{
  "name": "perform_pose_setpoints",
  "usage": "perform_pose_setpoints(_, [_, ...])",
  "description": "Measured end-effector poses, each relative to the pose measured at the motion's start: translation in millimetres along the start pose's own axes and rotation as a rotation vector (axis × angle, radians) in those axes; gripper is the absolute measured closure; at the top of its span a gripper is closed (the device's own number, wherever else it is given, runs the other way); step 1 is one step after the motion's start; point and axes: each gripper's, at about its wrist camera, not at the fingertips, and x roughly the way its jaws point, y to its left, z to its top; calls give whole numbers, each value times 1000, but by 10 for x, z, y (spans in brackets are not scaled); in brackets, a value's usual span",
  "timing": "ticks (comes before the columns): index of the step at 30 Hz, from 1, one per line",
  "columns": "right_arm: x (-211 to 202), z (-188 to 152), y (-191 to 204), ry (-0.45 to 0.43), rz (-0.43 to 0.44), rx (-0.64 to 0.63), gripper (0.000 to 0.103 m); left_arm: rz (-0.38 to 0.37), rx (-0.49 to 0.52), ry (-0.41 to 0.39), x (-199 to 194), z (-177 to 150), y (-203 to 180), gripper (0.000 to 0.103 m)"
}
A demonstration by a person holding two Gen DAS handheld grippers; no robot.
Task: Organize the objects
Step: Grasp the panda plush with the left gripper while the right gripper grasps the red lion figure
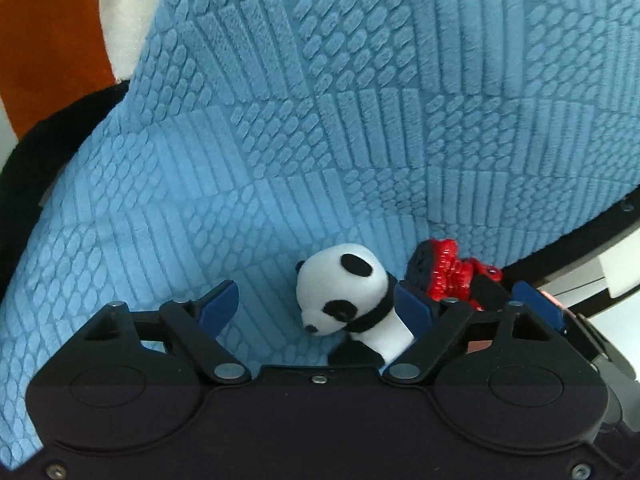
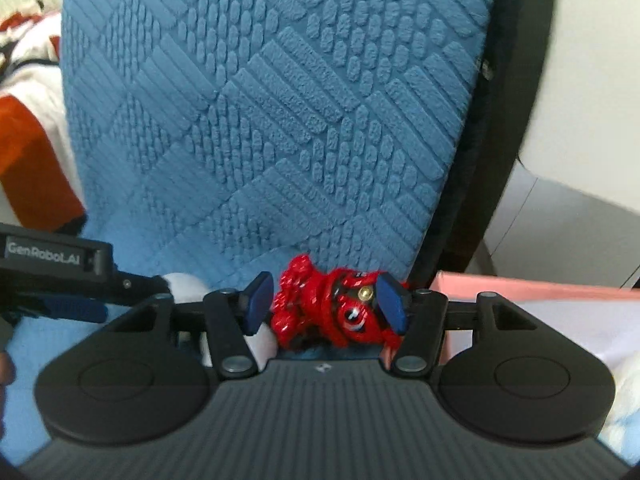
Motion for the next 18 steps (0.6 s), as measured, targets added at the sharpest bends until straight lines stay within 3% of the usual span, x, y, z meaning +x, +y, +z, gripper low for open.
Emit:
perform_pose_setpoints(2, [99, 9, 1, 31, -18, -8, 55, -14, -15, 15, 62, 24, 13, 26])
perform_pose_setpoints(14, [235, -47, 82, 42, -81, -65, 53, -64, -65, 48, 247, 19, 74, 39])
perform_pose_setpoints(16, [203, -53, 54, 32, -70, -50, 63, -70, -65, 48, 257, -3, 76, 44])
perform_pose_setpoints(17, [181, -54, 52, 21, -69, -54, 88, -74, -65, 46, 243, -7, 68, 45])
perform_pose_setpoints(18, [176, -57, 56, 23, -78, -60, 87, -80, -63, 43, 239, -8, 65, 49])
